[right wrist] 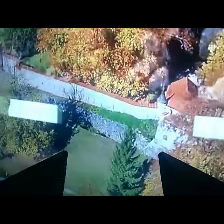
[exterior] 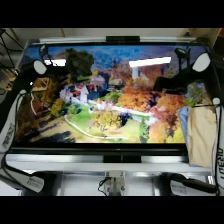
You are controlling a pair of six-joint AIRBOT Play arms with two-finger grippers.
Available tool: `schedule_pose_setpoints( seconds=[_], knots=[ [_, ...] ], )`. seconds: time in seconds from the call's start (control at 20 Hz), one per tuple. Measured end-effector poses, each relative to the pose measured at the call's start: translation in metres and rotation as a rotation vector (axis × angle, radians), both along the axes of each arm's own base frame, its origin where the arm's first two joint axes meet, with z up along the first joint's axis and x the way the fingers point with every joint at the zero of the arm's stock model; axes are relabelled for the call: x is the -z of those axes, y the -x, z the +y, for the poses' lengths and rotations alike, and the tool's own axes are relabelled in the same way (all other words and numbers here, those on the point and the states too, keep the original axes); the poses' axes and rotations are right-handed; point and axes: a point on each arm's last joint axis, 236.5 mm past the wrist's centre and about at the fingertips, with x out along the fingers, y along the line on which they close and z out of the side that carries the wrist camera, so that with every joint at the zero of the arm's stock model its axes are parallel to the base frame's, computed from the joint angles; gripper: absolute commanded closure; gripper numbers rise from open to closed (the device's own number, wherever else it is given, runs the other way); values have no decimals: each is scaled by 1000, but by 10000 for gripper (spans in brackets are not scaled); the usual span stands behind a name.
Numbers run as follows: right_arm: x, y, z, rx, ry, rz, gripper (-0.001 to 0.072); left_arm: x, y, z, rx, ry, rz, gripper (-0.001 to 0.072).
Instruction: Fold the shirts.
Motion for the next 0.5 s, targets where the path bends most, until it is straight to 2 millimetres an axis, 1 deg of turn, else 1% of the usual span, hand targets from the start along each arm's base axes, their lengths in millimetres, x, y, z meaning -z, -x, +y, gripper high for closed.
schedule_pose_setpoints(
  seconds=[0.1, 0.25, 0.35, 0.5],
  knots=[
    [-1, -2, 1, 1, -7, -8, 31, 14, -33, 5, -44, 50, -5, -13],
    [-2, -4, 3, 4, -13, -18, 31, 42, -68, 1, -96, 146, -12, -13],
    [-3, -7, 3, 6, -15, -28, 30, 61, -84, -3, -131, 206, -22, -13],
    [-4, -8, 3, 8, -16, -36, 31, 83, -98, -9, -171, 260, -35, -13]
  ],
)
